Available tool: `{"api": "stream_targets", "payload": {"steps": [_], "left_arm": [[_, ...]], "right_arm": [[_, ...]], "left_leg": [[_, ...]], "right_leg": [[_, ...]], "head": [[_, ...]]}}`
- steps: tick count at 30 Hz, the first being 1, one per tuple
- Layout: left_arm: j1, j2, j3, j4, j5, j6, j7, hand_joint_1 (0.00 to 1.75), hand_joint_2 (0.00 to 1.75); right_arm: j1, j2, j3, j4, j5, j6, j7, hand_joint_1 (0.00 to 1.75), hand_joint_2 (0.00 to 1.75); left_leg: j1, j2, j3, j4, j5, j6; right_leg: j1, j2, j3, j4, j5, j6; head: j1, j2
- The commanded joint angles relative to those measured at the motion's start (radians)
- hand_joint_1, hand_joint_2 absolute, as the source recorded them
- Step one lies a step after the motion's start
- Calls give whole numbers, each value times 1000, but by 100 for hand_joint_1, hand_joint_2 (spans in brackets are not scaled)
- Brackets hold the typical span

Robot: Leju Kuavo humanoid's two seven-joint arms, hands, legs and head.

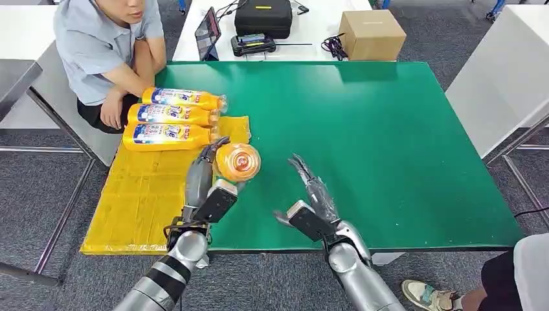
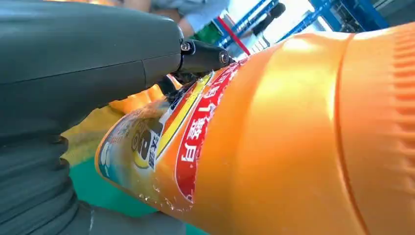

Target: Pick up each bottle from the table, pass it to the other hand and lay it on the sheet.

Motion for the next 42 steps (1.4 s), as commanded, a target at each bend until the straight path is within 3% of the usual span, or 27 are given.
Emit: {"api": "stream_targets", "payload": {"steps": [1,4,6,8,13,16,24,28,39,42], "left_arm": [[-36,12,56,37,-26,-2,21,175,175],[-43,27,59,60,-157,-2,91,175,175],[-46,21,132,78,-349,-2,146,175,175],[-63,48,175,113,-571,-2,239,175,175],[-124,120,158,251,-835,-2,417,175,175],[-122,125,164,251,-831,-2,409,175,175],[-181,191,165,447,-1018,-39,594,175,175],[-238,230,15,540,-1089,-178,740,175,175],[-281,230,22,593,-1089,-276,735,175,175],[-315,232,17,634,-1083,-371,703,175,175]], "right_arm": [[-11,6,-38,6,1,9,-1,0,175],[-4,10,-52,-1,5,18,-3,0,175],[-4,17,-60,-4,13,32,-7,0,175],[-9,22,-64,-5,17,45,-8,0,175],[-14,24,-69,-7,21,65,-9,0,175],[-13,25,-70,-9,21,66,-9,0,175],[-2,23,-82,-18,20,80,-9,0,175],[-7,24,-89,-11,19,91,-11,0,175],[-17,31,-90,9,18,100,-13,0,175],[-30,32,-85,24,17,110,-20,0,175]], "left_leg": [[3,2,4,2,-4,-4],[3,1,4,1,-3,-3],[2,1,3,0,-1,-2],[3,3,4,1,-2,-3],[2,4,4,0,-1,-3],[3,3,4,0,-2,-3],[2,3,3,0,-1,-2],[3,1,3,1,-1,-3],[2,2,4,0,0,-2],[2,3,5,0,-1,-2]], "right_leg": [[4,1,5,1,-3,-4],[3,1,4,0,-2,-4],[2,0,3,0,-1,-3],[3,2,4,0,-1,-4],[3,2,3,0,0,-4],[3,2,3,0,-1,-4],[2,2,2,0,0,-2],[3,1,3,0,-1,-3],[1,2,4,0,0,-2],[2,3,4,0,0,-3]], "head": [[0,0],[0,0],[0,0],[0,0],[0,0],[0,0],[0,0],[0,0],[0,0],[0,0]]}}
